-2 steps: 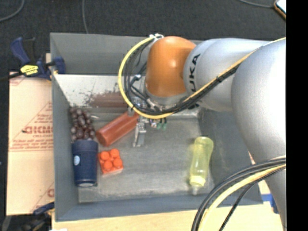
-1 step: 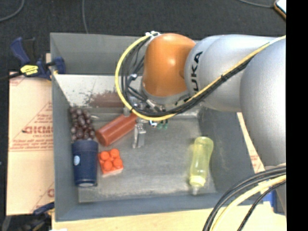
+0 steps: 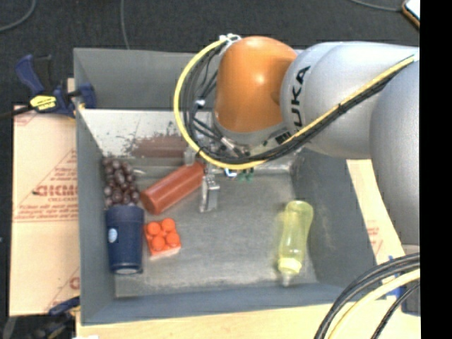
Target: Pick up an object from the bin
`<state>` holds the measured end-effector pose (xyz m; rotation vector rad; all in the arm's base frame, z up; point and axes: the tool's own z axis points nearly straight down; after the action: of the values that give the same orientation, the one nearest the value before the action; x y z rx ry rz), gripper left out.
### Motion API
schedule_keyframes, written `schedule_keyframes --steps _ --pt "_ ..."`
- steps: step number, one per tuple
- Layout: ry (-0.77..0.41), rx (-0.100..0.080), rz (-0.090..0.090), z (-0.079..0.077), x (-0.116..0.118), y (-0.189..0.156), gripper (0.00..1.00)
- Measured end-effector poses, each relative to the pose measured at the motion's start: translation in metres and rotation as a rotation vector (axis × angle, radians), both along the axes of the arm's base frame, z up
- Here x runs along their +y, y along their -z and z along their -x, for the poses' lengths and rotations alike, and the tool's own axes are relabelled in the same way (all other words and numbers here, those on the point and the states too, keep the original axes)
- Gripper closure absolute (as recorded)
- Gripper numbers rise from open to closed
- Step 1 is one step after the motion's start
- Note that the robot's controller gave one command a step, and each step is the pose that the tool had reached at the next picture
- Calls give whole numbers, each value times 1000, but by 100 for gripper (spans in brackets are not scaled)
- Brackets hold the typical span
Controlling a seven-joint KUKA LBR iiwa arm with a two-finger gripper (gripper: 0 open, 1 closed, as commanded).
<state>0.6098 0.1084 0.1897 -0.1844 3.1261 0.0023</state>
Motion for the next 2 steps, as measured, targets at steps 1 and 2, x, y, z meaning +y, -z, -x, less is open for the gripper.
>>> schedule_keyframes --steps 1,2 --pt "-20 -3 0 23 25 13 0" --pt "-37 -11 -2 7 17 34 0"
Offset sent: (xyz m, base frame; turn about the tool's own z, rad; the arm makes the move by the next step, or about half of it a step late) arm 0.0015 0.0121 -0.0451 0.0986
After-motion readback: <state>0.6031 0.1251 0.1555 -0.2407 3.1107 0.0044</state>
